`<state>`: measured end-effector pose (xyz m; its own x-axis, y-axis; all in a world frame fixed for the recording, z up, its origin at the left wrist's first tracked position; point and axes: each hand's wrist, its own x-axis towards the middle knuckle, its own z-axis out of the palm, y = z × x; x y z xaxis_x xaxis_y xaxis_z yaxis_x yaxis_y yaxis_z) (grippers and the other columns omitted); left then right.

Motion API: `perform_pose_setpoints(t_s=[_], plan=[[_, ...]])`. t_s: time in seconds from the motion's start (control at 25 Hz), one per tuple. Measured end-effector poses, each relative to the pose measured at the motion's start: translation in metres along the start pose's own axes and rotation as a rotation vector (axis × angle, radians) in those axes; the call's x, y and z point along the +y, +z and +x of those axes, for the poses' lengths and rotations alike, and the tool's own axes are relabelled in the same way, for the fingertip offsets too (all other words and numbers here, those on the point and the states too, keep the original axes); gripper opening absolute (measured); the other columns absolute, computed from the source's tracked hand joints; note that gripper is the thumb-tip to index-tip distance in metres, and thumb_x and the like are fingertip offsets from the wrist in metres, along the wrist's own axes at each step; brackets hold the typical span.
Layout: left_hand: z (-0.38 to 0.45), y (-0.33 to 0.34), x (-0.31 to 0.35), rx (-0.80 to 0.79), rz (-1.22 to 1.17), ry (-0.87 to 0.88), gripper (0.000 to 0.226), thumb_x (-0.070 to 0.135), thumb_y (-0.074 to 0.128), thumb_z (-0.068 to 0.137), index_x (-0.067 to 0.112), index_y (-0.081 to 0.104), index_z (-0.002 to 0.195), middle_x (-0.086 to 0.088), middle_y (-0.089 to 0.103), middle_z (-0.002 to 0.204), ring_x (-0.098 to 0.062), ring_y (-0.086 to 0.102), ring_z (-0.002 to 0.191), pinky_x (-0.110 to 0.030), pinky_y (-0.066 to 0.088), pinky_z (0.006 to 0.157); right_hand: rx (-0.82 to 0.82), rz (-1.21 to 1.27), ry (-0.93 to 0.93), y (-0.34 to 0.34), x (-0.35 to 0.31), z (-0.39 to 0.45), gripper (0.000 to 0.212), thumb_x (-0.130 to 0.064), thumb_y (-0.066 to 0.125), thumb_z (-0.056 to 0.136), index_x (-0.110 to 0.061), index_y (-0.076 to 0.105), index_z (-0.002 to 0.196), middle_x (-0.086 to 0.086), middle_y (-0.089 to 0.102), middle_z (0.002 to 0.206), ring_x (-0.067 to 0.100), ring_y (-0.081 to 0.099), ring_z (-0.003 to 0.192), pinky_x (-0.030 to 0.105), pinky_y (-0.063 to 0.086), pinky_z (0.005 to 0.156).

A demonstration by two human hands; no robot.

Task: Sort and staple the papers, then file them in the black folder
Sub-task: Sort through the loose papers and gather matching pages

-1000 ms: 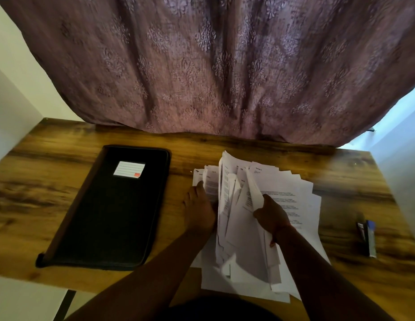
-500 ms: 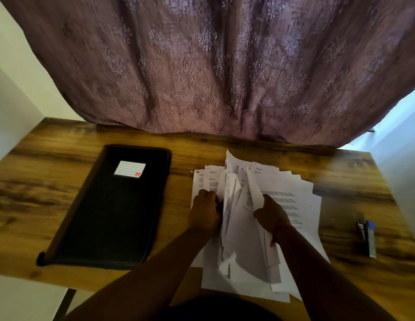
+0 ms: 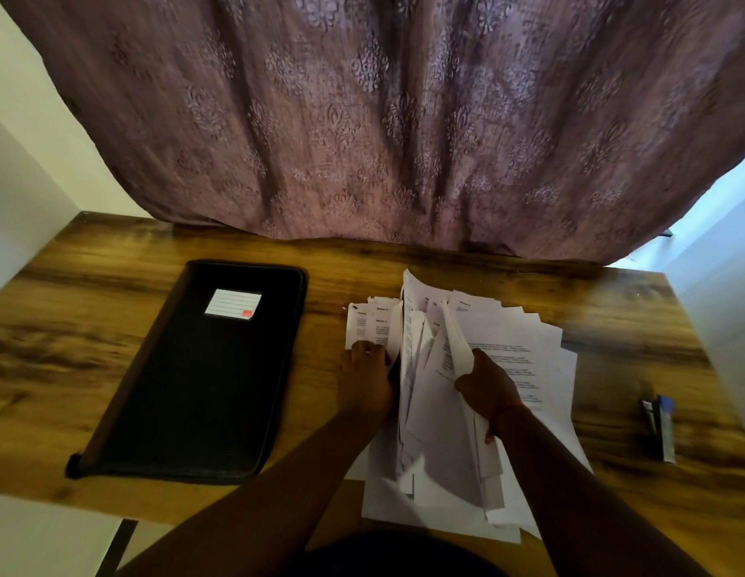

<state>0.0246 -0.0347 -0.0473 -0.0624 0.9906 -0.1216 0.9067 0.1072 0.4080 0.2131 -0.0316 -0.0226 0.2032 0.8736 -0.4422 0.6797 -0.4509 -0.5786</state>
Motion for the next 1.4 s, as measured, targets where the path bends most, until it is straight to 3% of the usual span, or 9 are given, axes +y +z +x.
perform_pose_setpoints(t_s=[0.2, 0.52, 0.84, 1.04, 1.24, 1.4], plan=[[0.002, 0.003, -0.003, 0.0, -0.021, -0.021, 0.032, 0.033, 0.056, 0.097, 0.017, 0.054, 0.125, -0.011, 0.042, 0.144, -0.033, 0.036, 0.135, -0.044, 0.037, 0.112, -0.005, -0.006, 0.002, 0.0, 0.0, 0.0, 0.049, -0.017, 0.063, 0.089, -0.017, 0.044, 0.134, 0.008, 0.057, 0.122, 0.032, 0.053, 0.116, 0.049, 0.045, 0.099], [0.002, 0.003, -0.006, 0.031, -0.127, 0.015, 0.026, 0.032, 0.057, 0.096, 0.014, 0.057, 0.115, -0.01, 0.052, 0.129, -0.029, 0.048, 0.12, -0.041, 0.046, 0.103, 0.004, 0.0, -0.004, 0.001, 0.0, 0.0, 0.047, -0.017, 0.064, 0.089, -0.018, 0.045, 0.132, 0.007, 0.057, 0.119, 0.031, 0.054, 0.114, 0.05, 0.046, 0.098], [0.005, 0.006, -0.008, -0.072, -0.229, -0.066, 0.029, 0.029, 0.063, 0.093, 0.018, 0.054, 0.117, -0.009, 0.05, 0.13, -0.03, 0.052, 0.12, -0.044, 0.05, 0.1, 0.009, -0.001, -0.008, 0.002, 0.001, 0.0, 0.047, -0.017, 0.064, 0.089, -0.018, 0.046, 0.132, 0.007, 0.057, 0.12, 0.031, 0.053, 0.115, 0.049, 0.046, 0.099], [0.003, 0.004, -0.007, -0.127, -0.262, -0.004, 0.025, 0.04, 0.057, 0.096, 0.021, 0.055, 0.112, -0.002, 0.065, 0.113, -0.023, 0.063, 0.103, -0.044, 0.053, 0.094, 0.01, 0.015, 0.002, 0.002, -0.001, 0.0, 0.05, -0.016, 0.064, 0.088, -0.02, 0.045, 0.134, 0.006, 0.056, 0.122, 0.031, 0.053, 0.115, 0.051, 0.046, 0.099], [-0.001, 0.002, -0.003, -0.125, -0.311, 0.03, 0.026, 0.045, 0.054, 0.097, 0.024, 0.055, 0.113, 0.002, 0.065, 0.11, -0.018, 0.063, 0.102, -0.04, 0.053, 0.094, 0.014, 0.021, 0.002, 0.002, -0.001, -0.002, 0.048, -0.016, 0.065, 0.088, -0.021, 0.046, 0.131, 0.005, 0.057, 0.12, 0.03, 0.053, 0.115, 0.051, 0.046, 0.099], [0.004, 0.012, -0.009, -0.1, -0.152, 0.03, 0.026, 0.043, 0.06, 0.093, 0.023, 0.057, 0.109, 0.001, 0.066, 0.106, -0.022, 0.065, 0.098, -0.044, 0.056, 0.089, 0.016, 0.019, -0.004, 0.001, -0.001, -0.002, 0.048, -0.015, 0.065, 0.088, -0.02, 0.046, 0.131, 0.005, 0.056, 0.119, 0.031, 0.053, 0.115, 0.051, 0.046, 0.099]])
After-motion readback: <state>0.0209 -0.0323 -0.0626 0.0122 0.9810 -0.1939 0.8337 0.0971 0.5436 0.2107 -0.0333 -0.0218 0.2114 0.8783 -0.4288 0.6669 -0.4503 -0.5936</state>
